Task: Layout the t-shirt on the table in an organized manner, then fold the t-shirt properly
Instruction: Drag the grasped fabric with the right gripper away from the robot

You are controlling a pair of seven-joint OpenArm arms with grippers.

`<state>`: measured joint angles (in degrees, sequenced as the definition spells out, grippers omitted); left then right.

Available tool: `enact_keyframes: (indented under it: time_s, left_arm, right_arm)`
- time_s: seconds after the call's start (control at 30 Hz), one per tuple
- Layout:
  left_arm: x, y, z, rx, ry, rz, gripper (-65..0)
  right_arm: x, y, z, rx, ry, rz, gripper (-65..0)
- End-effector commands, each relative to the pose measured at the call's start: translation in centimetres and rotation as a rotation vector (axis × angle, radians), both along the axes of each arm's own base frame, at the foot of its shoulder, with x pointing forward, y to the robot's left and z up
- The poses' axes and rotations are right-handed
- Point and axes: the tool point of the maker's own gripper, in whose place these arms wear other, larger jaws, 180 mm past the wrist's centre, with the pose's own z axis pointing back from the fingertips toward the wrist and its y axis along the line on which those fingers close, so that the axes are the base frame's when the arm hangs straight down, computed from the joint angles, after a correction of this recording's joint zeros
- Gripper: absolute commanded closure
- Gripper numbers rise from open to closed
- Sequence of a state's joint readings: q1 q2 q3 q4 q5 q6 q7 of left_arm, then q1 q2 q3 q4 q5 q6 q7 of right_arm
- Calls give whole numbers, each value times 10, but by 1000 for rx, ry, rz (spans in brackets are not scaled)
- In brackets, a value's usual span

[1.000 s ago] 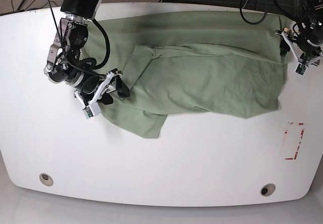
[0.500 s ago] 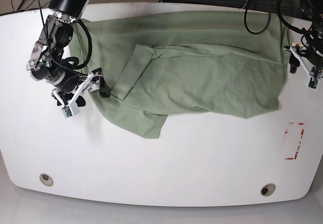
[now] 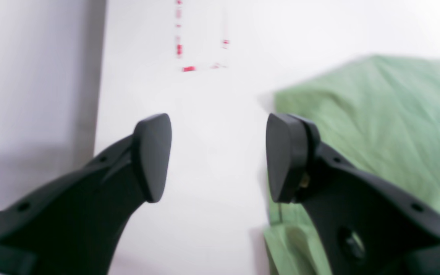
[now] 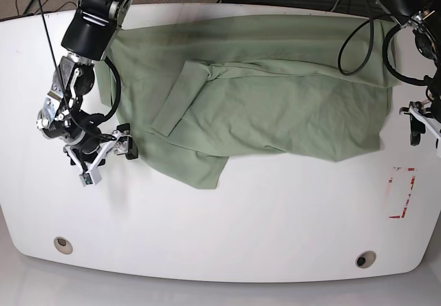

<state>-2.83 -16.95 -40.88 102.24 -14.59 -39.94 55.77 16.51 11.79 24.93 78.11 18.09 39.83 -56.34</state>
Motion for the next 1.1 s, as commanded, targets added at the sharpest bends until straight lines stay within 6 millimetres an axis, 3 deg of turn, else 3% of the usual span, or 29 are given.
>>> enact_keyframes:
  time_s: [0.0, 0.27, 0.43, 0.63, 0.8, 0.9, 1.07]
  left_arm:
    - [9, 1, 21, 18, -66, -17, -367]
    - [11, 2, 24, 23, -71, -18, -367]
    - [8, 4, 22, 23, -65, -12, -367]
    - [4, 6, 18, 24, -52, -8, -367]
    - [-1, 20, 23, 44, -50, 18, -367]
    - [-2, 24, 18, 28, -40, 31, -367]
    - [-5, 40, 5, -20, -16, 78, -369]
  right_arm:
    - [20, -7, 15, 35, -65, -18, -547]
    - [31, 1, -3, 128, -38, -37, -547]
    - [32, 30, -13, 164, -31, 7, -547]
    - [26, 50, -28, 198, -8, 29, -547]
    - [25, 62, -31, 224, -9, 33, -539]
    - [24, 63, -32, 226, -7, 33, -498]
    - [24, 63, -32, 226, -8, 32, -350]
